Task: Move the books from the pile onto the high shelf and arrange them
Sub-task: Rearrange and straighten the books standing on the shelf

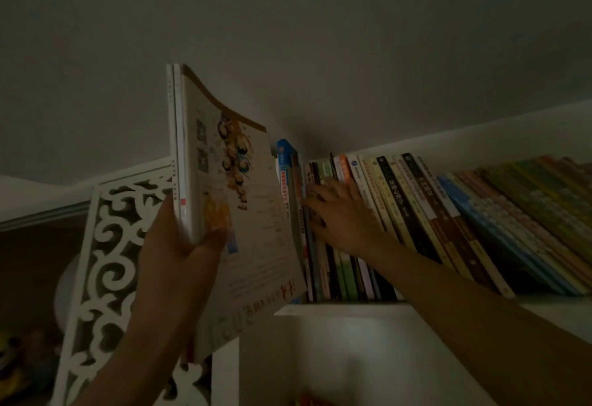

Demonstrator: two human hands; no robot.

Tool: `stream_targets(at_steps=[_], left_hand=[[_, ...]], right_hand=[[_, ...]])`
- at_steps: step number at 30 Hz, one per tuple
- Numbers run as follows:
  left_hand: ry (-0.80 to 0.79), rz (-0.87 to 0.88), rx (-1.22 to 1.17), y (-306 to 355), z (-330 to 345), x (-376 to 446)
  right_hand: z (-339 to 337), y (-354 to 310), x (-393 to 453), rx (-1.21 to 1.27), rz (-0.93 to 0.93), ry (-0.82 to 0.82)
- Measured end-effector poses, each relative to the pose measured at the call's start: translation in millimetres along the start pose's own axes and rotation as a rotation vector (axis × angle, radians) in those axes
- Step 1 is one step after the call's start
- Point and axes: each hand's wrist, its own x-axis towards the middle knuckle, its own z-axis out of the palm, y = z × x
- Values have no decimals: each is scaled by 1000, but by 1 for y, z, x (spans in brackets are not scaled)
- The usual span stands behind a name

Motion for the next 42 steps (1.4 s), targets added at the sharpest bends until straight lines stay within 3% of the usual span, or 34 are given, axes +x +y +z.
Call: stream_targets(at_steps=[6,10,26,33,42], left_hand=[[-41,-40,-30,-22,1,8],[-85,-59,-111,-27,8,7],[-69,-24,-132,-26,14,3],[-78,-15,-122,-21,18,3],[-103,23,-80,-10,23,16]], right_hand=[[20,4,5,-193,-195,195],[22,21,14,-272,-330,239],[15,29,32,-469,-510,376],[22,33,37,-359,-520,313],[21,51,26,-282,-540,366]])
